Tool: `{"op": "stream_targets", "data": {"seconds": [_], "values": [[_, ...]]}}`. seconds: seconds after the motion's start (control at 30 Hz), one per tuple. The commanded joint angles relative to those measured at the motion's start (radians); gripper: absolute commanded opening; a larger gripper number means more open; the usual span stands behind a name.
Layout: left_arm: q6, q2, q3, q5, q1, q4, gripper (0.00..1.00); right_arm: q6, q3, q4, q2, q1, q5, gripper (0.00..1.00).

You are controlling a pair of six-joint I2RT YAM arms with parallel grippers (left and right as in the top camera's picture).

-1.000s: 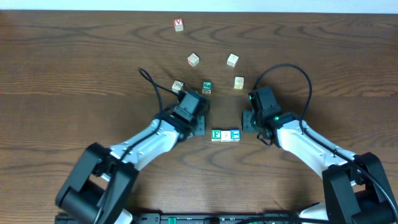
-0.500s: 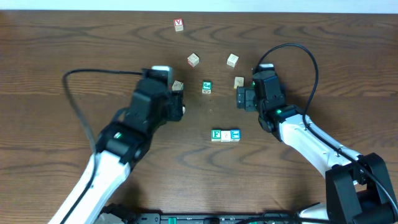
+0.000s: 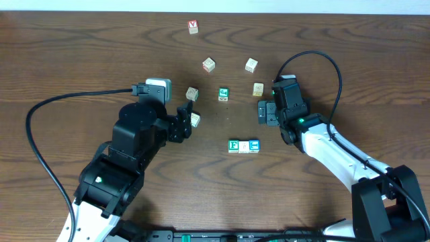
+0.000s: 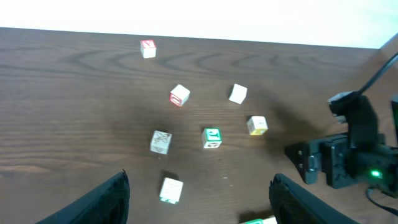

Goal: Lift 3 blocks

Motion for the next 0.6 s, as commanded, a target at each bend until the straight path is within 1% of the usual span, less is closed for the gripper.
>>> {"op": "stream_targets", "data": {"seconds": [0.0, 0.07, 0.1, 0.17, 0.2, 0.27, 0.33, 0.43, 0.47, 0.57], "values": [[0.031, 0.003, 0.026, -0.129, 0.006, 0.02, 0.73, -0.013, 0.013, -0.001, 0.006, -0.002, 0.016, 0.99], [0.041, 0.011, 0.026, -0.203, 0.006, 0.048, 0.73, -0.013, 0.013, -0.001, 0.006, -0.002, 0.016, 0.99], [0.065, 0.014, 0.026, -0.226, 0.006, 0.067, 0.73, -0.013, 0.013, -0.001, 0.006, -0.002, 0.016, 0.99], [0.148, 0.007, 0.023, -0.227, 0.013, 0.106, 0.73, -0.013, 0.013, -0.001, 0.006, -0.002, 0.016, 0.99], [0.17, -0.006, 0.018, -0.224, 0.021, 0.128, 0.73, -0.013, 0.013, -0.001, 0.006, -0.002, 0.016, 0.99], [0.198, -0.037, -0.012, -0.173, 0.058, 0.181, 0.73, -0.013, 0.013, -0.001, 0.006, -0.002, 0.016, 0.99], [0.203, -0.088, -0.064, -0.09, 0.117, 0.238, 0.73, -0.013, 0.013, -0.001, 0.006, -0.002, 0.016, 0.99], [0.202, -0.201, -0.192, 0.031, 0.207, 0.332, 0.73, -0.013, 0.013, -0.001, 0.006, -0.002, 0.016, 0.99], [0.202, -0.248, -0.24, 0.047, 0.227, 0.352, 0.73, -0.013, 0.013, -0.001, 0.006, -0.002, 0.016, 0.99], [0.199, -0.406, -0.388, 0.033, 0.243, 0.373, 0.73, -0.013, 0.013, -0.001, 0.006, -0.002, 0.016, 0.99]]}}
